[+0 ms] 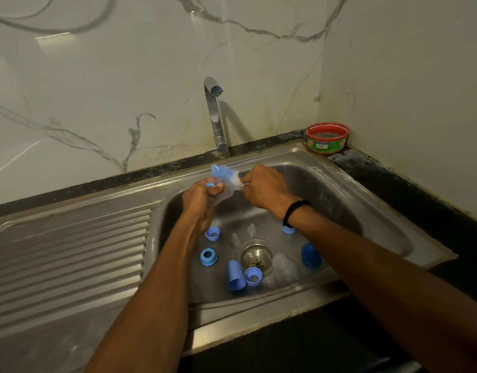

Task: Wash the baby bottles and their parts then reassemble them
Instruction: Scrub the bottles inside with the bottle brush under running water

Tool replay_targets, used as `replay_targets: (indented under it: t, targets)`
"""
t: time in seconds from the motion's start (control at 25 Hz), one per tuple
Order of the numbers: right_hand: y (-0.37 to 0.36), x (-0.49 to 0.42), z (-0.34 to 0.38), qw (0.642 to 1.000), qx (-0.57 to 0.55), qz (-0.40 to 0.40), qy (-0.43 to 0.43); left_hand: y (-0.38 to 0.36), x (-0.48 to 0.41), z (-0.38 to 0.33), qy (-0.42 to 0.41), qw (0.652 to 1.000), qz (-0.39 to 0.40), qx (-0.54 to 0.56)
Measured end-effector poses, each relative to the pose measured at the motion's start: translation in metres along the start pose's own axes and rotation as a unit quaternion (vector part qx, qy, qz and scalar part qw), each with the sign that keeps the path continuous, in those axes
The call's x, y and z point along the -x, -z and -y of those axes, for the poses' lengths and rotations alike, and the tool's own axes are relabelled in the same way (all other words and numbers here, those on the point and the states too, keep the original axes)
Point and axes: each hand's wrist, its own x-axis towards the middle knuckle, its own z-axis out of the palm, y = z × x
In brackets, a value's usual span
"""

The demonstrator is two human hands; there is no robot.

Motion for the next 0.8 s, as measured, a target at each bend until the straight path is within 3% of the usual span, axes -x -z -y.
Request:
replay_targets:
  t: [0.24,0.52,0.8]
  targets:
    - [0.002,0.000,-0.002,1.000,-0.007,0.005,-0.012,0.000,0.000,0.009,-0.017,0.999,0.023,-0.015]
    - [-0.001,0.001,0.000,1.000,-0.013,-0.004,-0.014,-0.003,-0.009,0.006,-0.035,0.999,-0.026,-0.010]
    - [0.005,0.004,0.002,0.999,-0.009,-0.016,-0.030,-0.011,-0.001,0.009,-0.040,0.999,-0.011,0.006]
